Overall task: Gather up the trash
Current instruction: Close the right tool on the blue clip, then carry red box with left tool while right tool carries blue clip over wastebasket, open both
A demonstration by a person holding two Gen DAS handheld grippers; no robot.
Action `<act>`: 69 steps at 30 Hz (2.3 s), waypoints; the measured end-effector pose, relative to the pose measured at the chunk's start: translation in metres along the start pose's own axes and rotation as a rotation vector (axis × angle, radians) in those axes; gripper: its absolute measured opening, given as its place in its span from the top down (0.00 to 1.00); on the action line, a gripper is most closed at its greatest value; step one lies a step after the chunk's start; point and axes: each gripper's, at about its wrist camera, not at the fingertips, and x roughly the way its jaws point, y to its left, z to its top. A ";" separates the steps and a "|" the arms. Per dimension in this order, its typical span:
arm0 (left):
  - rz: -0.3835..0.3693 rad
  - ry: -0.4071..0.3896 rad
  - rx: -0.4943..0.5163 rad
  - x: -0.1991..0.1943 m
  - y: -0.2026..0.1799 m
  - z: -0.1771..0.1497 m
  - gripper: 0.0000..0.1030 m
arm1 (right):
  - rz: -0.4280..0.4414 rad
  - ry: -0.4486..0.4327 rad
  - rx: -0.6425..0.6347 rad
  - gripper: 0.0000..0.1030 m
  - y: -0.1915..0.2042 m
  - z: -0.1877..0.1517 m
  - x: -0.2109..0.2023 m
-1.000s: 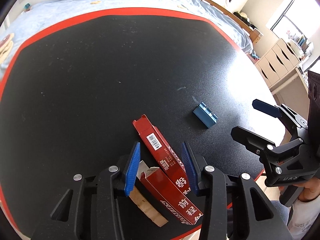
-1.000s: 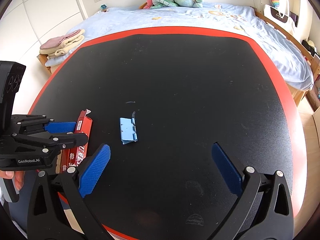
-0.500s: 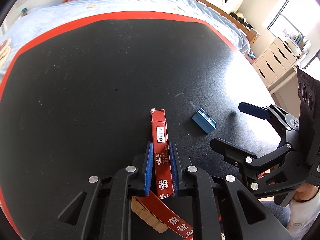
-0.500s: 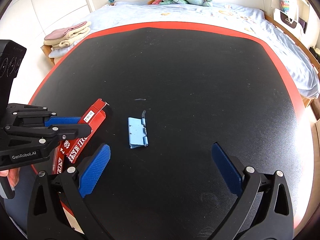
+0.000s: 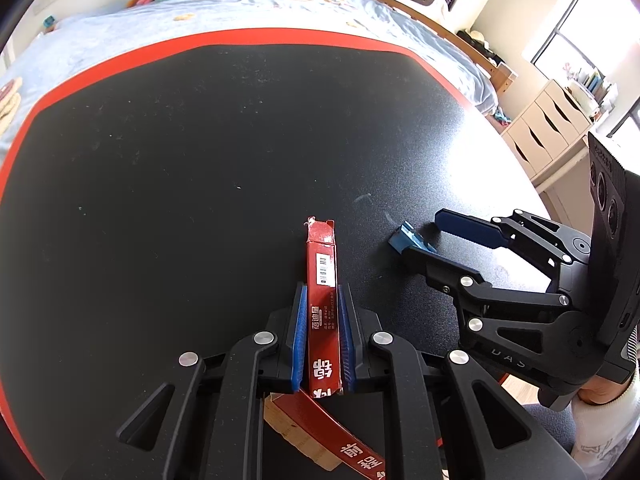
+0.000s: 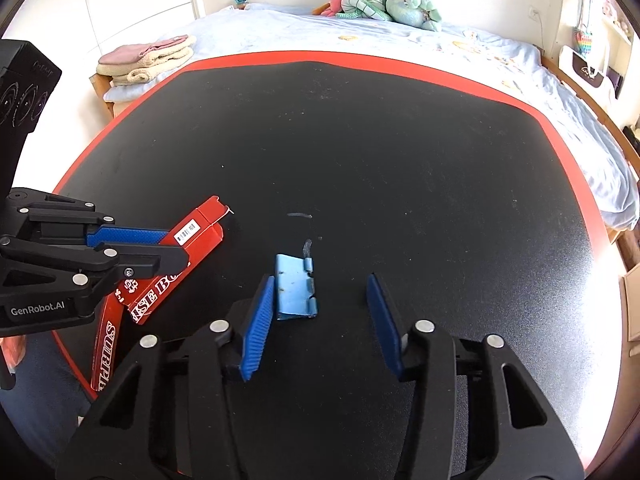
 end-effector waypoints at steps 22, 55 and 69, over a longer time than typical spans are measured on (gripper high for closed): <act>0.001 -0.061 0.091 -0.034 -0.010 0.002 0.86 | -0.003 -0.043 0.033 0.82 0.005 0.000 -0.051; -0.072 -0.046 0.335 -0.122 -0.063 -0.135 0.86 | 0.043 -0.031 0.113 0.82 0.090 -0.132 -0.184; -0.088 -0.013 0.321 -0.116 -0.064 -0.157 0.41 | 0.061 -0.008 0.119 0.68 0.098 -0.149 -0.183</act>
